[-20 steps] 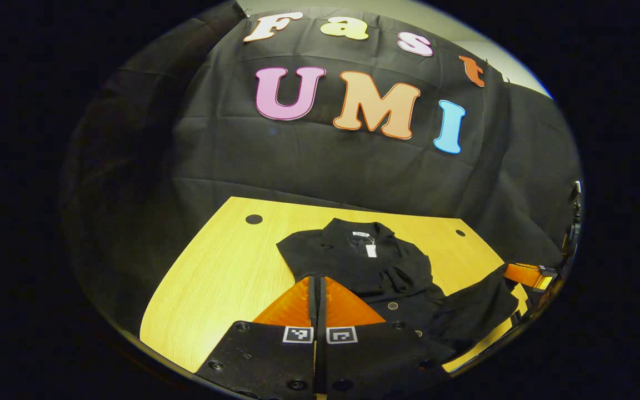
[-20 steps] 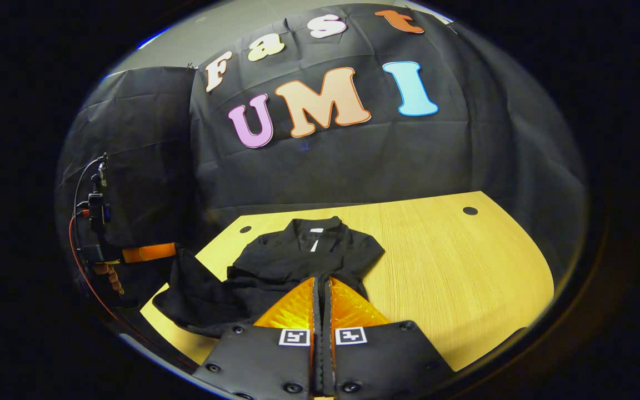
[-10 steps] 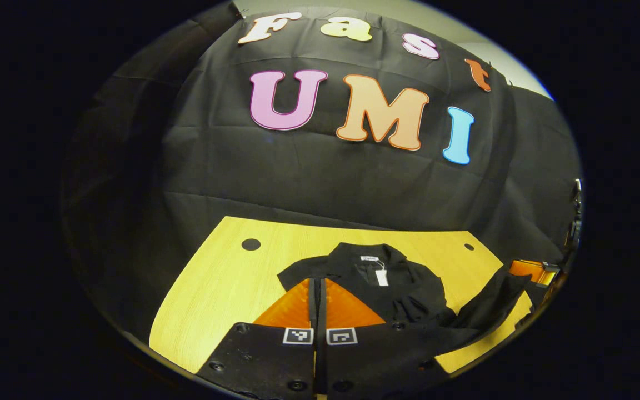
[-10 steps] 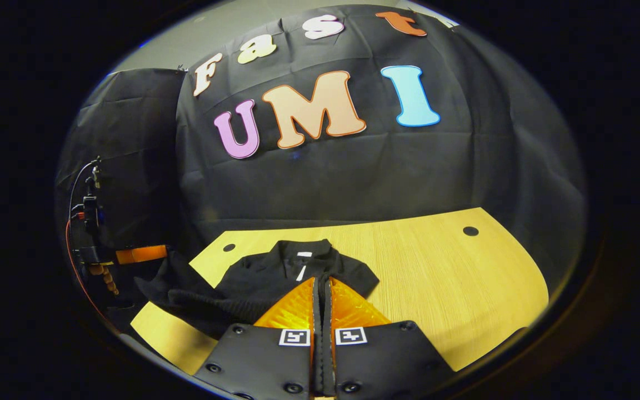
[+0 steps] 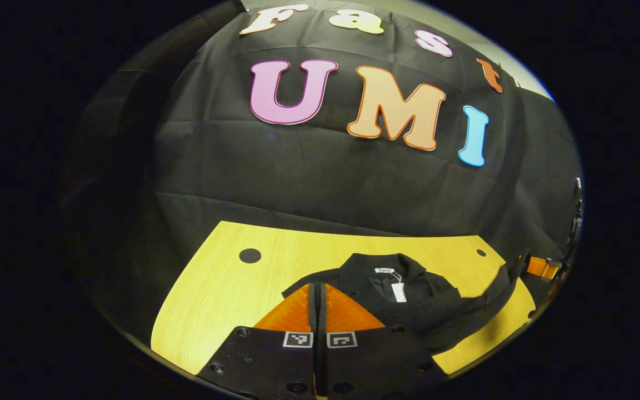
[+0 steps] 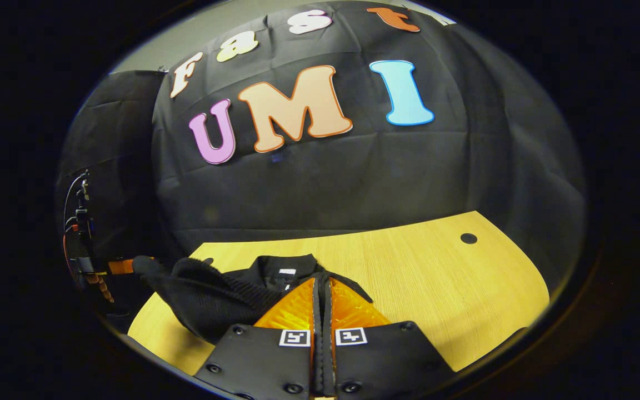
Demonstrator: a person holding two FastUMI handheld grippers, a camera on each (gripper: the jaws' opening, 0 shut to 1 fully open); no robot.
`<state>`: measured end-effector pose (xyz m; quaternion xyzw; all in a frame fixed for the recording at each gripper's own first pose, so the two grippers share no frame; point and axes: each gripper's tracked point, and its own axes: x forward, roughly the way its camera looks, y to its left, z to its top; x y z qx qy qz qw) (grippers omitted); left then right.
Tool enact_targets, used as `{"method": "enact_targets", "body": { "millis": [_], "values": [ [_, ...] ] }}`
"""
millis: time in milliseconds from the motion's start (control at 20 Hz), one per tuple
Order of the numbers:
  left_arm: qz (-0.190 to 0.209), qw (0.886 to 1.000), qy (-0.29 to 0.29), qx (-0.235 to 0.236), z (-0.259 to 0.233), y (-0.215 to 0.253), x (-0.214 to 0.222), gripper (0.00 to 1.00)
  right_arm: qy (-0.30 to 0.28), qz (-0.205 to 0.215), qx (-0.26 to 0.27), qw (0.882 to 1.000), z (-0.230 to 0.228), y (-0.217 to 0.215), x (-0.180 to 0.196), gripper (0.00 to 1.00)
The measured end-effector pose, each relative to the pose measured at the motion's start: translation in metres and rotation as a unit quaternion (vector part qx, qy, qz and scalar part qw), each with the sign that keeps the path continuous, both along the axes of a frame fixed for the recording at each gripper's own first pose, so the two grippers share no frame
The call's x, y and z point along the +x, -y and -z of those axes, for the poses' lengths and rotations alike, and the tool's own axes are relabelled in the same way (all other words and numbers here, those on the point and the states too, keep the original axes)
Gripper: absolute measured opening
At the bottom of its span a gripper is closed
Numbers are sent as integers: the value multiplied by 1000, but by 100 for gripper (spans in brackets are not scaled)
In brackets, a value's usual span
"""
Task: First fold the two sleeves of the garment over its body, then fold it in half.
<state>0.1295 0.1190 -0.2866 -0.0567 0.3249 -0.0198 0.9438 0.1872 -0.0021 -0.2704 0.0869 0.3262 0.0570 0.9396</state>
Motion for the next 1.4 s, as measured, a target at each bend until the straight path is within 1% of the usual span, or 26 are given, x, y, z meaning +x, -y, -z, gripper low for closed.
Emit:
{"method": "enact_targets", "body": {
  "millis": [100, 250, 450, 500, 550, 600, 650, 700, 750, 800, 850, 900, 950, 1000, 1200, 1300, 1350, 1400],
  "values": [
    [5, 1000, -8, 5, 10, -3, 8, 0, -5, 14, -5, 1000, 8, 3, 12, 2],
    [15, 1000, -5, 7, 19, -4, 22, 0, -9, 28, -9, 1000, 14, 5, 27, 2],
    [35, 999, -1, 15, 21, -1, 28, 0, -10, 26, -18, 999, 18, -4, 38, 2],
    [31, 999, -1, 17, 23, -3, 32, 0, -10, 22, -20, 1000, 19, -8, 40, 2],
    [18, 999, -2, 30, 25, -9, 35, 0, -16, 23, -19, 999, 21, -10, 40, 2],
    [3, 999, 3, 50, 26, -21, 41, 2, -22, 32, -23, 999, 23, -9, 40, 5],
    [-13, 997, 16, 69, 20, -31, 39, 34, -19, 39, -30, 999, 27, -10, 46, 36],
    [-20, 996, 31, 75, 11, -34, 44, 66, -11, 45, -40, 998, 17, -8, 41, 68],
    [-24, 996, 48, 75, 1, -33, 48, 98, 3, 51, -49, 998, 12, -6, 44, 100],
    [-25, 995, 65, 73, -14, -32, 46, 91, 20, 57, -59, 996, -1, -3, 43, 99],
    [-26, 994, 80, 72, -27, -30, 45, 92, 39, 64, -65, 995, -14, -1, 42, 99],
    [-26, 993, 96, 70, -41, -29, 44, 92, 58, 70, -69, 993, -30, 0, 40, 94],
    [-26, 991, 113, 63, -56, -25, 43, 93, 80, 76, -71, 991, -44, 0, 36, 98],
    [-30, 990, 130, 56, -73, -21, 38, 93, 100, 81, -72, 989, -61, 0, 29, 98],
    [-43, 981, 182, 47, -133, -8, 3, 93, 169, 75, -81, 979, -119, 5, -19, 98],
    [-51, 976, 202, 55, -158, -2, -20, 92, 189, 69, -79, 976, -138, 7, -49, 98],
    [-52, 975, 209, 59, -168, 3, -33, 92, 198, 65, -76, 975, -145, 8, -64, 94],
    [-53, 973, 216, 62, -178, 7, -47, 92, 205, 63, -74, 974, -151, 10, -81, 94]
  ]
}}
